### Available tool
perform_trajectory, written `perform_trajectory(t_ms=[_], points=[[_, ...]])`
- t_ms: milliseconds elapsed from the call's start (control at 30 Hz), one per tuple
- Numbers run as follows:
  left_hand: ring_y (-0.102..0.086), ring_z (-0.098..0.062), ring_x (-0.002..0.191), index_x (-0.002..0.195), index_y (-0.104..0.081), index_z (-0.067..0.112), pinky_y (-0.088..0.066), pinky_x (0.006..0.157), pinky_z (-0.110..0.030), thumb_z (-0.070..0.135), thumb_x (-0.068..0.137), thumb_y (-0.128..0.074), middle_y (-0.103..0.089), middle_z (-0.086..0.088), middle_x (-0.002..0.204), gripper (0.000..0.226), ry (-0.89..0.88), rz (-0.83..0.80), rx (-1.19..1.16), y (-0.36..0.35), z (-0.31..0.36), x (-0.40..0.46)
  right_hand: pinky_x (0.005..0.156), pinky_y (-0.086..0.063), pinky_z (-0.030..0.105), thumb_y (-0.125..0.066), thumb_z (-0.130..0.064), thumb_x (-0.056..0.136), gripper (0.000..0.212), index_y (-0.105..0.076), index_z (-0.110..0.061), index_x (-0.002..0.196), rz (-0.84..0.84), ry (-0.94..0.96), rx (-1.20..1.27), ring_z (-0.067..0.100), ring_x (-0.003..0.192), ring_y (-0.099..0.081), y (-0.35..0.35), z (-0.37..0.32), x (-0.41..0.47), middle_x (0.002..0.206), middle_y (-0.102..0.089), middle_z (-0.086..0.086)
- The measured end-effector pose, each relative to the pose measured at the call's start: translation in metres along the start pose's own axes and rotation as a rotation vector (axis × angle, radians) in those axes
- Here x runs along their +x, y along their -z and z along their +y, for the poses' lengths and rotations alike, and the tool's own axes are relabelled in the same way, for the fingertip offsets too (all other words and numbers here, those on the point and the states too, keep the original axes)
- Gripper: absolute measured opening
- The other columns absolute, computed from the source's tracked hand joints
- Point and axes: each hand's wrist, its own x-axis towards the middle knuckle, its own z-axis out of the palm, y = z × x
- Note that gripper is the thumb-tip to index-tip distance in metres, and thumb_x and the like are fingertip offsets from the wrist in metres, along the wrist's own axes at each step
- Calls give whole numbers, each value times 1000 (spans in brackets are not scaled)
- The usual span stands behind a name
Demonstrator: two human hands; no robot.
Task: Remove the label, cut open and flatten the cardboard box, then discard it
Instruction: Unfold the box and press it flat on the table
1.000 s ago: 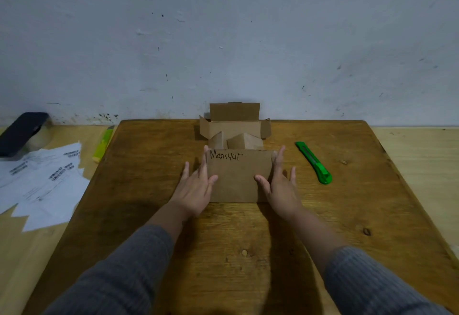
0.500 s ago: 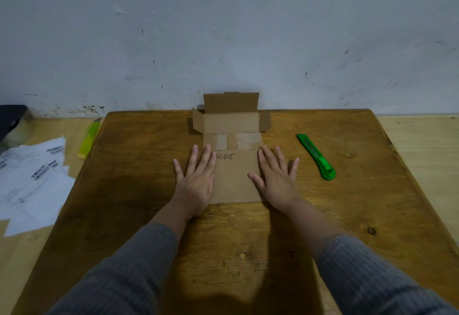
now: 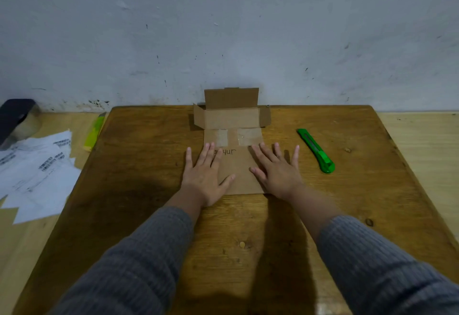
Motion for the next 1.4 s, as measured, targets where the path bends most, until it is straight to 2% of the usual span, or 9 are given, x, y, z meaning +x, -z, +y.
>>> perform_trajectory(t_ms=[167,333,533,633,700,833,1067,1267,1400], points=[[22,-22,146,153,4,13,14,113,-60,61,95,-11,19,-9,160,77,98,-6,-117,-5,17,-32,104,29,59,-24,-56,95,57,-24,-30,146,94,29,111,18,149,1,-7,-9,-39,158,-20,-10],[19,-26,147,153,1,8,13,114,-59,80,83,-10,17,-13,160,101,243,6,-172,-11,34,-53,113,16,56,-43,-41,95,31,-59,-33,119,197,81,226,10,138,-32,-12,-24,-78,130,-54,-12],[20,-22,146,153,12,17,13,114,-57,92,69,-9,19,-8,160,114,205,60,-162,-25,32,-74,105,-36,30,-52,-14,93,26,-65,-22,113,373,91,541,16,116,-54,-20,-21,-104,118,-65,0],[20,-20,146,153,10,18,11,116,-56,91,69,-10,19,-7,160,113,153,64,-151,-25,26,-76,96,-46,32,-53,-10,90,26,-56,-20,115,525,-214,634,17,110,-54,-15,-6,-104,112,-59,0],[20,-19,146,153,9,19,10,116,-56,91,70,-11,19,-6,160,112,117,69,-152,-26,21,-76,101,-45,36,-56,-11,91,43,-45,-21,131,491,-384,730,18,119,-52,-11,6,-95,124,-56,1],[22,-17,146,153,12,22,12,116,-54,91,68,-9,23,-2,159,111,51,57,-113,-26,8,-72,107,-39,37,-66,-20,86,71,-29,-24,147,276,-287,817,19,131,-46,0,20,-75,141,-50,-1],[23,-14,145,152,16,24,12,117,-52,93,64,-4,27,0,157,113,-87,58,-37,-29,-14,-61,83,-44,27,-74,-24,80,62,-48,-24,136,162,-244,847,21,113,-59,11,10,-41,120,-65,1],[22,-11,145,152,16,19,12,117,-51,90,70,-13,24,2,158,112,-134,137,-38,-31,-22,-48,103,-42,26,-61,-11,87,63,-39,-37,140,211,-94,619,14,126,-52,-2,1,-35,142,-50,-6],[23,-13,145,151,18,19,11,117,-52,92,62,-2,27,1,157,117,-166,118,-29,-24,-21,-32,117,-15,34,-45,-40,96,56,-27,-29,147,126,-21,349,20,145,-20,-12,-3,-40,158,-20,-3]])
